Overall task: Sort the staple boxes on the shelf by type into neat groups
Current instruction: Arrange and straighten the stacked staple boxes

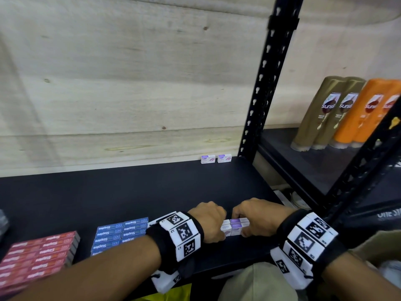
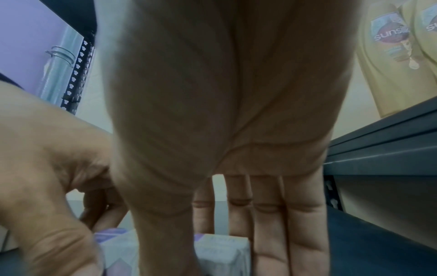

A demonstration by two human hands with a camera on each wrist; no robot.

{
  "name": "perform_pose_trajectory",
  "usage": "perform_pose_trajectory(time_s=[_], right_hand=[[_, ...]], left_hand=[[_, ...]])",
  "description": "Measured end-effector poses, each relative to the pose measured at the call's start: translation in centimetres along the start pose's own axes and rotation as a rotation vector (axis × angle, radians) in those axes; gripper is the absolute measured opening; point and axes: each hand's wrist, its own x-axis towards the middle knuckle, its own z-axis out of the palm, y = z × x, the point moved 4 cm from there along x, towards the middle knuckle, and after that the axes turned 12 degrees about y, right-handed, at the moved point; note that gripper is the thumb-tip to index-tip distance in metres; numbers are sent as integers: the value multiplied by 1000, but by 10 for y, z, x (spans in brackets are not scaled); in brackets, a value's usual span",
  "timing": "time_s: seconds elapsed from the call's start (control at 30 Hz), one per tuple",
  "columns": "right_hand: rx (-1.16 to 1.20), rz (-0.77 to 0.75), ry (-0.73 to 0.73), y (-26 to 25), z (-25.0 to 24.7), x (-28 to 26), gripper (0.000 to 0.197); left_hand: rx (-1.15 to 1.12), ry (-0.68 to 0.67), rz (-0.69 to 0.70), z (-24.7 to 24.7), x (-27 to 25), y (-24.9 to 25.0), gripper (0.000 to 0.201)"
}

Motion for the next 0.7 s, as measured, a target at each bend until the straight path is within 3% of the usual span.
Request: perform_pose_trajectory(time_s=[0.4,0.7], right_hand=[[8,12,23,2,2,0,35],[-31,18,26,1,2,1,27]], left_hand=[[-77,26,18,5,0,-5,38],[-95,19,6,5,-1,-5,36]])
